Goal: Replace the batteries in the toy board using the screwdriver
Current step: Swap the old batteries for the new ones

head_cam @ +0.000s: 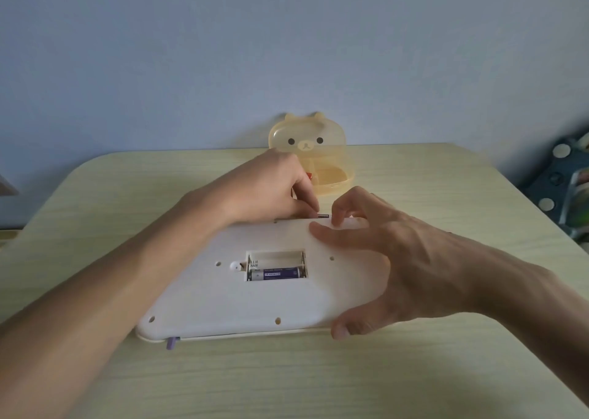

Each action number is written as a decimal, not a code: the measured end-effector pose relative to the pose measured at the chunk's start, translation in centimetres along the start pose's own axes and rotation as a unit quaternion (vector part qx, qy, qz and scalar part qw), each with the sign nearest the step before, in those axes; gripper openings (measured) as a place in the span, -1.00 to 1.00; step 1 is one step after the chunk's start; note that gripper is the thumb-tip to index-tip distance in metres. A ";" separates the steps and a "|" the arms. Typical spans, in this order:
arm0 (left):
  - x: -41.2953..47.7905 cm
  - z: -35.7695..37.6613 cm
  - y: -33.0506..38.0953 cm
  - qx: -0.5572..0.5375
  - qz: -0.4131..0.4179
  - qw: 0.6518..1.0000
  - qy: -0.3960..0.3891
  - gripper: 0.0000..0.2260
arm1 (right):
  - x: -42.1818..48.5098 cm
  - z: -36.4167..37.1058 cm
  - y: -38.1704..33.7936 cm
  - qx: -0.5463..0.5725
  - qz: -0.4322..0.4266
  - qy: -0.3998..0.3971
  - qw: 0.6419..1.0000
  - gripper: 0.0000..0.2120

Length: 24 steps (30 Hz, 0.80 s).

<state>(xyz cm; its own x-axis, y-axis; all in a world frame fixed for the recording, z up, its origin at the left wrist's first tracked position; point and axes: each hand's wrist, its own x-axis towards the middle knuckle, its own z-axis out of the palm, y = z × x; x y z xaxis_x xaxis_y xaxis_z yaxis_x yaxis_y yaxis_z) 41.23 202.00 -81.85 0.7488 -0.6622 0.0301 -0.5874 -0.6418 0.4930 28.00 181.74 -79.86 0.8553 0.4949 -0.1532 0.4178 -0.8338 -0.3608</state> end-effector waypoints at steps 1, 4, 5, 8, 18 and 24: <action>0.1 0.1 0.0 0.008 0.005 1.000 -0.007 -0.93 | 0.0 0.0 0.0 0.000 0.000 0.000 1.000 -0.02; 0.3 0.1 -0.1 0.026 0.023 0.999 -0.037 -0.90 | 0.0 0.0 0.0 0.002 -0.001 0.000 1.000 -0.01; 0.3 0.0 -0.1 0.033 0.027 0.998 -0.051 -0.88 | -0.1 0.0 0.0 0.003 -0.002 -0.001 1.000 -0.01; 0.0 -0.8 -0.2 0.034 0.021 0.996 -0.081 -0.89 | -0.1 -0.1 0.0 0.001 -0.007 -0.004 1.000 0.01; -6.4 -3.6 -0.1 -0.175 0.060 0.983 -0.015 -0.73 | -0.1 0.0 0.1 0.010 -0.023 0.012 1.000 -0.02; -7.8 -1.6 -0.2 -0.121 0.123 0.985 -0.019 -0.61 | -0.1 -0.2 -0.1 0.015 -0.028 0.008 0.999 -0.19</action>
<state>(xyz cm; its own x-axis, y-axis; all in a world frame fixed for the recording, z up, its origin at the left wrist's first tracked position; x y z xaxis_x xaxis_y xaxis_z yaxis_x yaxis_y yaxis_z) 36.01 207.94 -80.79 0.5778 -0.8032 0.1452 -0.6559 -0.3510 0.6683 27.93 181.73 -79.66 0.8358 0.5362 -0.1178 0.4555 -0.7970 -0.3965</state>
